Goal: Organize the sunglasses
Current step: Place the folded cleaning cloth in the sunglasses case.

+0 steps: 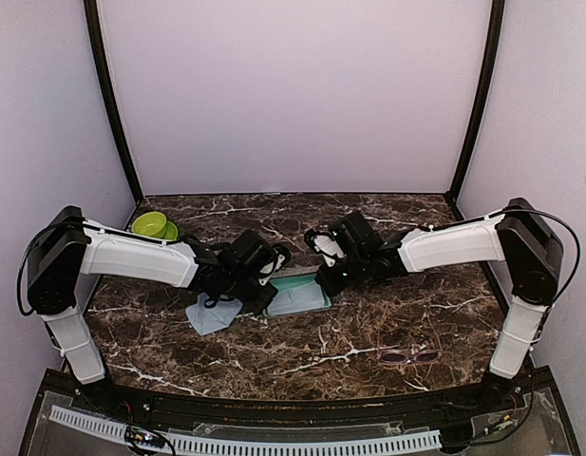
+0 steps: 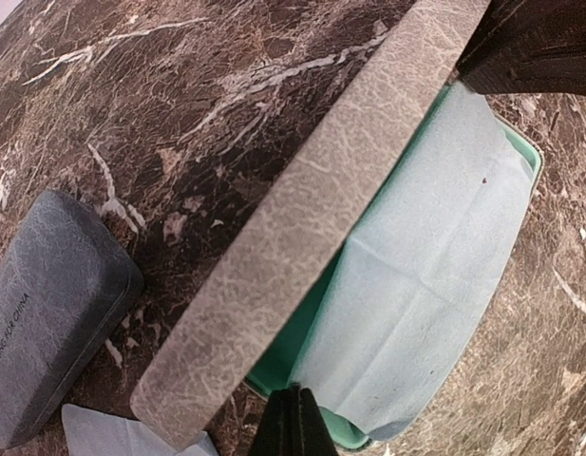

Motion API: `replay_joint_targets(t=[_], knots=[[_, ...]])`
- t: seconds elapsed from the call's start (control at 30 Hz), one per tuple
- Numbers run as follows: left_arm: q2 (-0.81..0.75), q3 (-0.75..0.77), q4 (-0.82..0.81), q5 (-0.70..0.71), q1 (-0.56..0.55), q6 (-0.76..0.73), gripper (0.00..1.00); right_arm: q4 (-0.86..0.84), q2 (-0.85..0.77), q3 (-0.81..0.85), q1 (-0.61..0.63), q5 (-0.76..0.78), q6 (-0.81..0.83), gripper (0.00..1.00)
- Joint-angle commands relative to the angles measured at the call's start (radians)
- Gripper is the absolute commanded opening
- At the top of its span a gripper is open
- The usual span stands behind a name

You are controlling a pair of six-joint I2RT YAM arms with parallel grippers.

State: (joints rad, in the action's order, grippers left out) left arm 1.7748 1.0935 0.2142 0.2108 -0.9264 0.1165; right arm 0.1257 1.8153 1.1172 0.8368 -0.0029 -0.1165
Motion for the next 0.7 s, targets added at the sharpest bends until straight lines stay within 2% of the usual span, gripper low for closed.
replay_joint_targets(t=[0.0,0.67], knots=[[-0.009,0.020,-0.007,0.013,0.006,0.003,0.00,-0.047,-0.009,-0.005,-0.006,0.004,-0.005,0.00],[0.020,0.019,-0.031,0.010,0.005,-0.011,0.00,-0.052,-0.010,-0.047,-0.006,-0.003,-0.021,0.00]])
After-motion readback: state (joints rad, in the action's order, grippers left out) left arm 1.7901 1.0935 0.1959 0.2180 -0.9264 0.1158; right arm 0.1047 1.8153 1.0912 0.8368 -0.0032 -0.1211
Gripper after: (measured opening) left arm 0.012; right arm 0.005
